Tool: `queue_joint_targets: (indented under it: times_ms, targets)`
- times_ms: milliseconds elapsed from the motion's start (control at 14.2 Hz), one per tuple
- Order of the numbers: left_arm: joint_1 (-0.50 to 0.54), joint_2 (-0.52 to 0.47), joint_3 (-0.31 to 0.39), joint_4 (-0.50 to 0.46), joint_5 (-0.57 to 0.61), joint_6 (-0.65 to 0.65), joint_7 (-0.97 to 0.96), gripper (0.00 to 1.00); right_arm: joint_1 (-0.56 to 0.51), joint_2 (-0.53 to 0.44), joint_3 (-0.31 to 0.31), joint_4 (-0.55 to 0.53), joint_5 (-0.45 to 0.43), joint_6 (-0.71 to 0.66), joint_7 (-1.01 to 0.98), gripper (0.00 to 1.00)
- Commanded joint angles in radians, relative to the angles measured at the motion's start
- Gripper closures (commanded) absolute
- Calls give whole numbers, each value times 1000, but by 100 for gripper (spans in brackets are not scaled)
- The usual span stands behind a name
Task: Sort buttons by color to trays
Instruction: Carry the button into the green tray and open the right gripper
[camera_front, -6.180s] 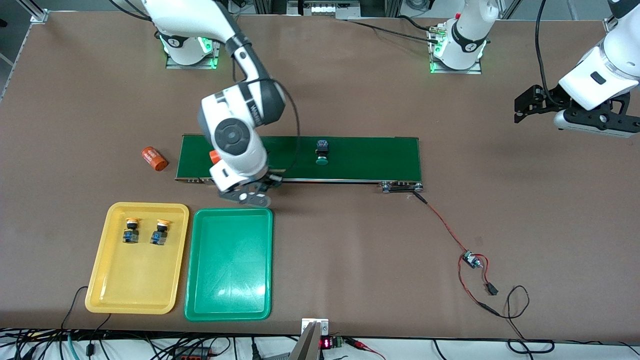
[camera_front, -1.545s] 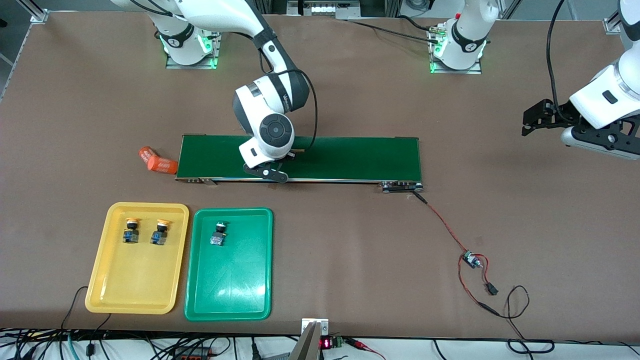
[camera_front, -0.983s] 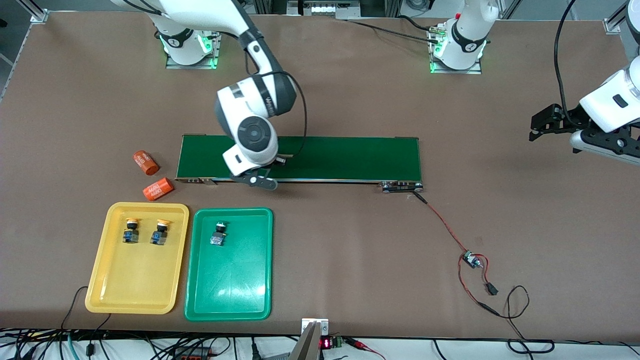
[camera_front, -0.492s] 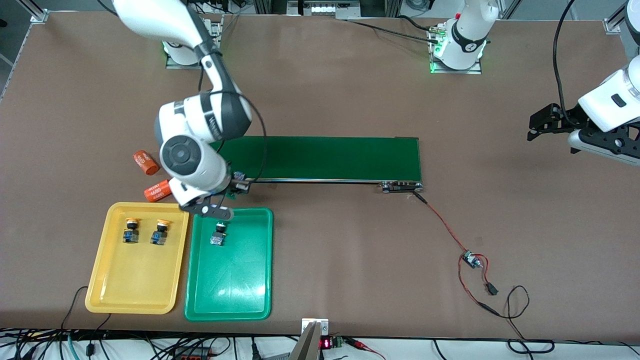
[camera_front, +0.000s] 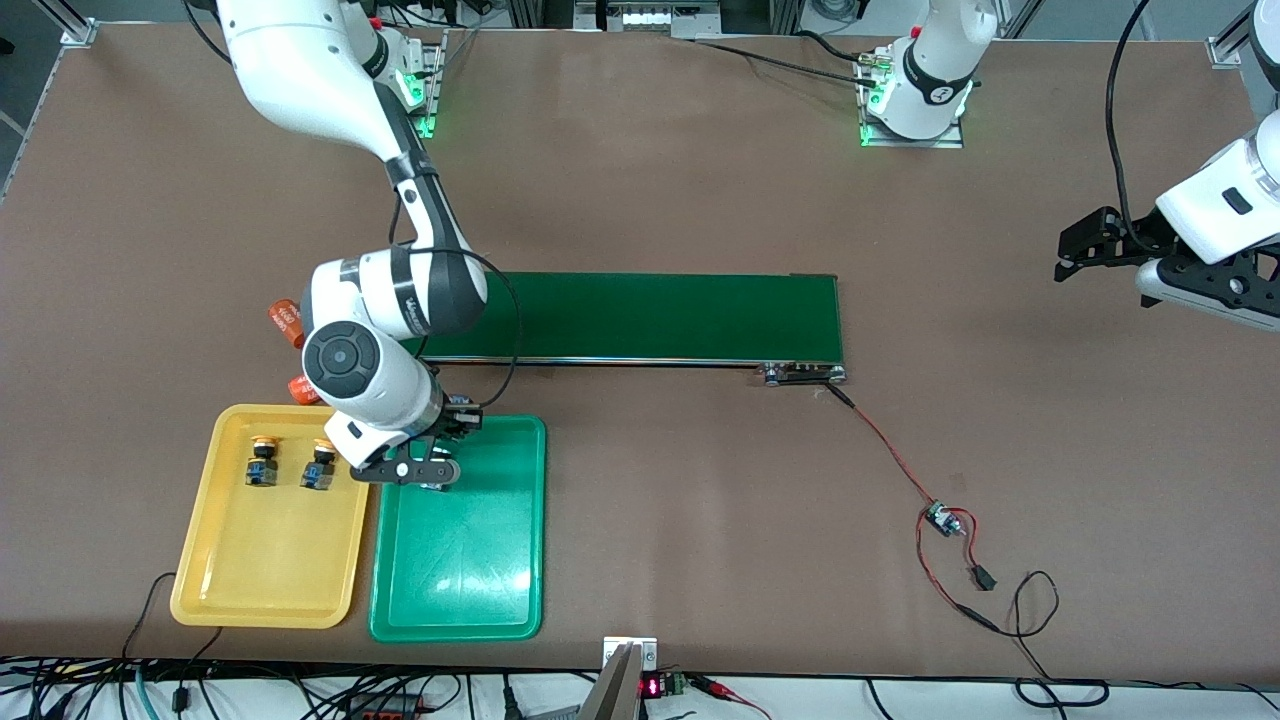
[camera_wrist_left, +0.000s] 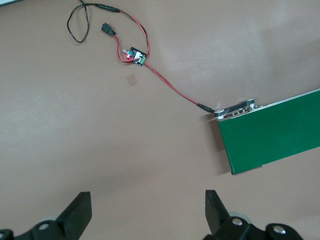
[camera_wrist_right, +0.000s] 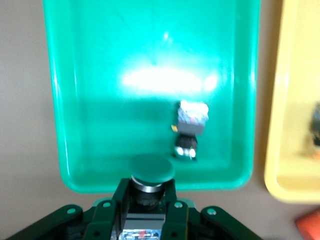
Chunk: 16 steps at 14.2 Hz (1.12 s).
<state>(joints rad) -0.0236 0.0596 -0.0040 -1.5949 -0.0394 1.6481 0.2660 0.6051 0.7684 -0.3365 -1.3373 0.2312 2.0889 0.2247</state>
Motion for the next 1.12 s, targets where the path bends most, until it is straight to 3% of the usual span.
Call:
queue_joint_targets:
  times_ms: [0,281,702,773,843,1053]
  targets:
    - [11,-1,-7,4,-17,1,29,0,-19,81,13,104,25,28,-41,100]
    - [13,0,2,9,-14,-8,26,0,-28,184,14,184,25,78,-68,100]
    - [59,20,18,15,6,-39,16,0,-27,246,17,187,26,118,-68,100]
    - [59,14,16,18,9,-104,16,0,-27,244,31,187,27,111,-65,80]
    - [65,11,21,30,31,-157,10,0,-27,236,48,185,28,108,-61,1]
    - [162,6,24,102,15,-160,10,0,-30,191,36,185,118,51,-58,0]
